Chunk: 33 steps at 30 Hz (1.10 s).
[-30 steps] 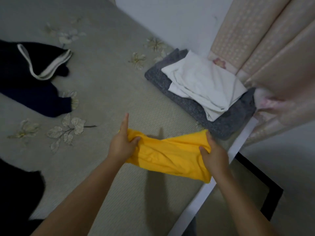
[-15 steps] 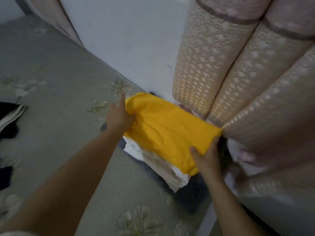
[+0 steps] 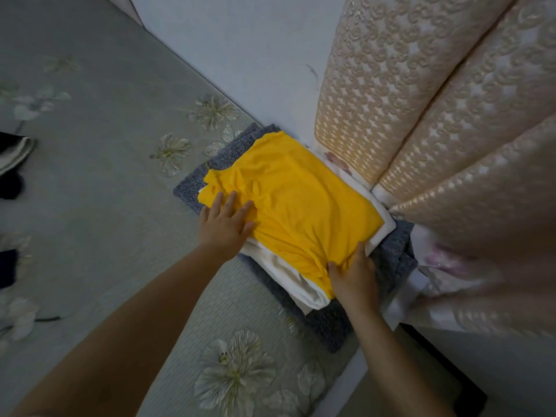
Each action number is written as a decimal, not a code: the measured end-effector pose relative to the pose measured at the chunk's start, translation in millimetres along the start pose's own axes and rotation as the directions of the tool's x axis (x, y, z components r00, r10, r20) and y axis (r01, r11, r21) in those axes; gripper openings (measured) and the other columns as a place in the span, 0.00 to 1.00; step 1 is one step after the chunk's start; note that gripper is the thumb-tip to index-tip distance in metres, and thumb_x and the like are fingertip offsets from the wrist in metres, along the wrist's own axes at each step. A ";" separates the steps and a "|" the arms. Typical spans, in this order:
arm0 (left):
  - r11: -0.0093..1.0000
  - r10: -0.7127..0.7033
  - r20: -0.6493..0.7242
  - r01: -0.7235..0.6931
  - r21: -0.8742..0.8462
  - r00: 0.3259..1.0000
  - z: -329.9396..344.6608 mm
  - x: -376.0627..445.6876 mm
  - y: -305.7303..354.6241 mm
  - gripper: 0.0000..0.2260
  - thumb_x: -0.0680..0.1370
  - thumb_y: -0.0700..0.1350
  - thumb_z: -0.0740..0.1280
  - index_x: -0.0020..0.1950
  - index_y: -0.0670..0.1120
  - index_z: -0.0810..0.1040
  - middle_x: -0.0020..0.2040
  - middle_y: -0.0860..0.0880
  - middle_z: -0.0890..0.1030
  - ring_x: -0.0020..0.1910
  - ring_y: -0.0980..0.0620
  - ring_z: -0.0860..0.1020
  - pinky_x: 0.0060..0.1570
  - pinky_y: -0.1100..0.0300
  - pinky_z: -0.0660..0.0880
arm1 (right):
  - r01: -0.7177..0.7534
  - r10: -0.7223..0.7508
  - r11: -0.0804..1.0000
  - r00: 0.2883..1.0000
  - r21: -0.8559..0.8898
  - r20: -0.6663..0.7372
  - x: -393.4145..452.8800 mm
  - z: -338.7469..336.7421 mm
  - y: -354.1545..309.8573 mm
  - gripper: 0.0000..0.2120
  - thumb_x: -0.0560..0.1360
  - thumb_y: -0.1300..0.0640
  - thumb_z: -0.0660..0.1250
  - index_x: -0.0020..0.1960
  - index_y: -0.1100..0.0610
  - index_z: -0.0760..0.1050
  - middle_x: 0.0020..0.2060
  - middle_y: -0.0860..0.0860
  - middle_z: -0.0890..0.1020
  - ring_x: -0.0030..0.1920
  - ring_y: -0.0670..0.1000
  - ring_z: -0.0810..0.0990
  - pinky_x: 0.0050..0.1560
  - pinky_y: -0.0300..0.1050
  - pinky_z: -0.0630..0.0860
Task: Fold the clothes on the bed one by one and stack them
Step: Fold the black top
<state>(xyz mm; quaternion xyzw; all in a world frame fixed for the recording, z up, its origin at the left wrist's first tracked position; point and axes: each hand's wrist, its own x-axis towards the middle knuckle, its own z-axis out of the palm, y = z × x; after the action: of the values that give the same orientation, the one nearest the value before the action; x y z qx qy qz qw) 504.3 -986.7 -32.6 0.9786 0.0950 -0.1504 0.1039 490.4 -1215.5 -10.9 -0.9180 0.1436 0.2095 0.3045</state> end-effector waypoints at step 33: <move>0.415 -0.910 -0.140 0.858 -0.304 0.391 88.5 -673.8 -282.7 0.23 0.81 0.55 0.47 0.75 0.53 0.50 0.77 0.49 0.48 0.75 0.46 0.43 0.71 0.50 0.46 | 0.934 -0.746 0.085 0.290 -0.346 0.599 -485.2 293.8 -74.6 0.25 0.80 0.47 0.50 0.74 0.53 0.53 0.75 0.52 0.54 0.75 0.54 0.47 0.71 0.56 0.47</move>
<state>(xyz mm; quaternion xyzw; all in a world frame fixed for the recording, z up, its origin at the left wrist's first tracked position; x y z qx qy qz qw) -212.5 -840.0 47.0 0.7725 0.6290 -0.0313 0.0815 9.7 -909.9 41.9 -0.8254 -0.5428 0.1493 0.0427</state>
